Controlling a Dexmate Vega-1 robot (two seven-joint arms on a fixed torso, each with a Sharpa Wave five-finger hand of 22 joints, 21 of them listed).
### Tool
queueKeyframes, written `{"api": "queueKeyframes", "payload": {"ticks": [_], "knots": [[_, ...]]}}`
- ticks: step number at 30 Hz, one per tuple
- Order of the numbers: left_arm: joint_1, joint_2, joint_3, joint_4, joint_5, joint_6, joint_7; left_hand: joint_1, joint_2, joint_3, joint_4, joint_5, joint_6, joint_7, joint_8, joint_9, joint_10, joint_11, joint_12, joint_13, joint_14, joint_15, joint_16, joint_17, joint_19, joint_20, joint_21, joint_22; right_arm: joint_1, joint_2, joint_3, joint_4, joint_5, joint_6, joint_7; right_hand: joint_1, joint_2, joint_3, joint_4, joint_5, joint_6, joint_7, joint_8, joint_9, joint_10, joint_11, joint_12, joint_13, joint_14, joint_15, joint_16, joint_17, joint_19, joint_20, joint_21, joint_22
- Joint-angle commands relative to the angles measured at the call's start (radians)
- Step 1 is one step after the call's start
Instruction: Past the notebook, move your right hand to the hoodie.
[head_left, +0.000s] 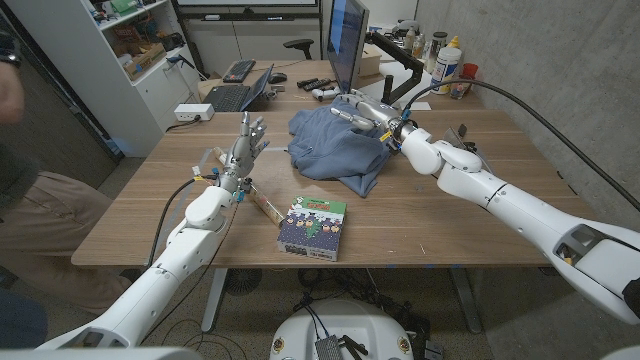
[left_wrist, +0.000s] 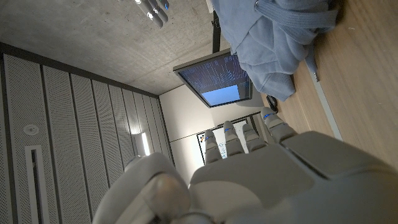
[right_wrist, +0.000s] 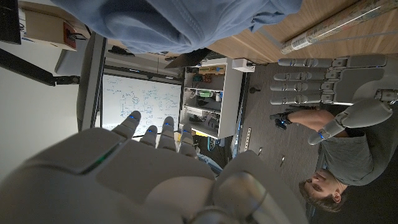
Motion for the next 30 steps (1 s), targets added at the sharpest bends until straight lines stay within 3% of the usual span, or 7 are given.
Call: {"api": "queueKeyframes", "payload": {"ticks": [1, 30], "knots": [[0.000, 0.001, 0.003, -0.007, 0.005, 0.010, 0.011, 0.012, 0.003, -0.005, 0.001, -0.003, -0.011, -0.004, -0.002, 0.003, 0.007, 0.004, 0.005, 0.005, -0.004, 0.005, 0.004, 0.002, 0.003, 0.000, 0.004, 0.005, 0.021, 0.016, -0.023, 0.028, -0.014, 0.014, 0.007, -0.001, 0.026, 0.004, 0.003, 0.002, 0.001, -0.004, 0.002, 0.003, -0.004, 0.000, -0.003, 0.003, -0.011, 0.002, 0.005, 0.005, -0.005, -0.002, 0.007, 0.006], [-0.020, -0.009, -0.009, 0.040, -0.004, 0.002, -0.025, 0.015, 0.004, -0.004, 0.000, -0.003, -0.014, -0.004, 0.000, 0.003, 0.007, 0.005, 0.004, 0.005, -0.006, 0.005, 0.003, 0.002, 0.001, -0.001, 0.004, 0.005, 0.083, 0.078, -0.106, 0.110, -0.075, 0.006, 0.035, -0.011, 0.039, 0.010, 0.013, 0.002, 0.003, -0.005, 0.004, 0.004, -0.005, -0.004, -0.001, 0.003, -0.008, -0.003, 0.007, 0.006, -0.006, -0.005, 0.008, 0.006]]}}
